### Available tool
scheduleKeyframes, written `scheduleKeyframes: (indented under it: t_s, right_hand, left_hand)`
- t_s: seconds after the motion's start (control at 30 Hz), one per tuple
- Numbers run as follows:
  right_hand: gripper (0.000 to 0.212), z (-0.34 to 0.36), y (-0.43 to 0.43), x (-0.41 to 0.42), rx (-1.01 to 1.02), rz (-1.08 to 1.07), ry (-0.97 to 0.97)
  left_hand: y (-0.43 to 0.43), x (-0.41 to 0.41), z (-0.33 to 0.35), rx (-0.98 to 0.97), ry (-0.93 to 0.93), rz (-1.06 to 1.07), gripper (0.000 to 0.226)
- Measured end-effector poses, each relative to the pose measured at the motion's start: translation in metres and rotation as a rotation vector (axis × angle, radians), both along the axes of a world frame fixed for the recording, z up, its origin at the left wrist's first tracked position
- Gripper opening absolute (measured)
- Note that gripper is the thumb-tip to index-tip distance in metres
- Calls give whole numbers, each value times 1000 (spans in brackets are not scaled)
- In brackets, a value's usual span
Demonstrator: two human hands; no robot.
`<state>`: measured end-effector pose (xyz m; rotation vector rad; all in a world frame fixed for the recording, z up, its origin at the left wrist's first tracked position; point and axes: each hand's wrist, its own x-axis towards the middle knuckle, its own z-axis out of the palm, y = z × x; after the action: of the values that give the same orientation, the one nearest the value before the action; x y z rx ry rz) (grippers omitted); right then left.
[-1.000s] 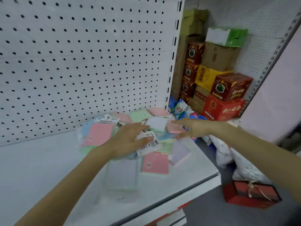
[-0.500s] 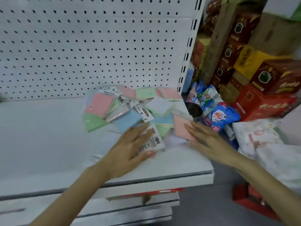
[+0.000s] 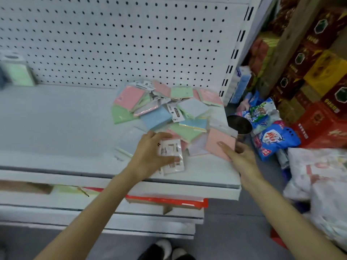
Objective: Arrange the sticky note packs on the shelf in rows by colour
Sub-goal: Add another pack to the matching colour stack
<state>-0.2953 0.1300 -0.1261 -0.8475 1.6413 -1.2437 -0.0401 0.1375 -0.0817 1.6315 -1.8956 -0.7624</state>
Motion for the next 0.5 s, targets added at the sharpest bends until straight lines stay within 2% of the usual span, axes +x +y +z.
scheduleKeyframes:
  t_s: [0.07,0.1,0.2,0.3,0.4,0.5]
  right_hand:
    - [42,3,3,-2,53,-15,-6]
    - [39,6,4,-3,38,-43,17]
    - [36,23,13,-2,-38,-86,92]
    - [24,46,31,14,-98,-36,37]
    - [16,79,55,58,-135,113,-177]
    - [20,96,72,117,-49,261,-458]
  left_hand:
    - [1,2,10,37,56,33,34]
    - [3,5,14,50,102,38,26]
    - [12,16,22,89,326,29,16]
    - [26,27,28,105,510,33,8]
    - [39,44,32,98,640,71,7]
    - [50,75,38,31,784,120,10]
